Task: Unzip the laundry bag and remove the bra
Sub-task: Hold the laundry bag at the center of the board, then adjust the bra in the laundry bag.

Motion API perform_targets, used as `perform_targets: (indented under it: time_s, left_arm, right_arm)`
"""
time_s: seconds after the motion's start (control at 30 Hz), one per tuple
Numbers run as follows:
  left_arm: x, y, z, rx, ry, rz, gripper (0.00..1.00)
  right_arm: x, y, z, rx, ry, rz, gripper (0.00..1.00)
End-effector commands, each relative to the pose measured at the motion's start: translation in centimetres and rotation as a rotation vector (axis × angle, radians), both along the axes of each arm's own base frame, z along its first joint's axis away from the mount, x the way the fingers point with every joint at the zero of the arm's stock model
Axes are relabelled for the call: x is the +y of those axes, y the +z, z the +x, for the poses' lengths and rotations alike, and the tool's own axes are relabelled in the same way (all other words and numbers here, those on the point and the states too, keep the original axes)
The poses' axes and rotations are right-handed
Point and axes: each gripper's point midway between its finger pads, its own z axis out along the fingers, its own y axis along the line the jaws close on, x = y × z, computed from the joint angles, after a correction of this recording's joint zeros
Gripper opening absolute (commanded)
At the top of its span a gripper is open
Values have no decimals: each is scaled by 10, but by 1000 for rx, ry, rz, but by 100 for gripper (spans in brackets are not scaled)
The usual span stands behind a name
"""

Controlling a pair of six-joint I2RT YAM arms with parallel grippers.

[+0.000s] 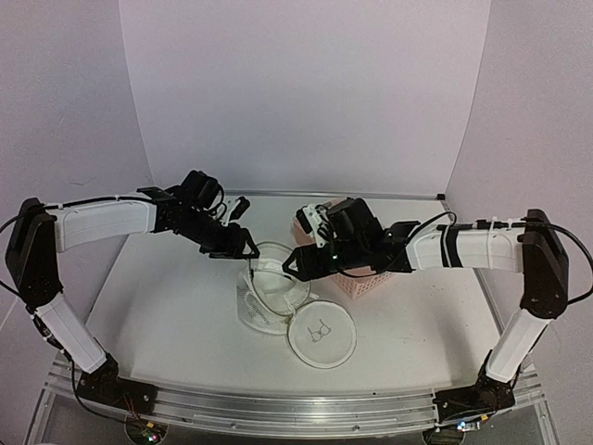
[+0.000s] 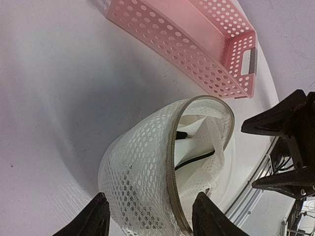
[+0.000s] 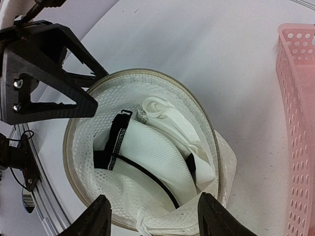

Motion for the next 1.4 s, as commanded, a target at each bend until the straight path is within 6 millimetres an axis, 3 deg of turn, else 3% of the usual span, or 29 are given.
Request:
perform_targets:
  time_s: [0.0, 0.13, 0.27, 0.43, 0.87, 1.2, 1.37]
  left_arm:
    - [-12, 11, 11, -57, 1, -17, 55]
    - [-15, 8, 13, -58, 3, -5, 44]
    - [-19, 5, 13, -56, -1, 2, 18]
    - [-17, 8, 15, -71, 8, 9, 0]
    - [-16, 21, 4, -108, -6, 2, 0]
    - [-16, 25, -2, -107, -18, -6, 0]
    - [-15, 28, -3, -116, -21, -11, 0]
  right_arm:
    - [8, 13, 0, -42, -1, 22, 61]
    - [8, 10, -3, -44, 2, 14, 60]
    - [4, 7, -2, -46, -15, 0, 60]
    - [7, 6, -3, -45, -14, -5, 58]
    - [32, -14, 18, -30, -39, -58, 51]
    - [23, -28, 59, -140, -199, -175, 51]
    - [29, -39, 59, -123, -173, -191, 51]
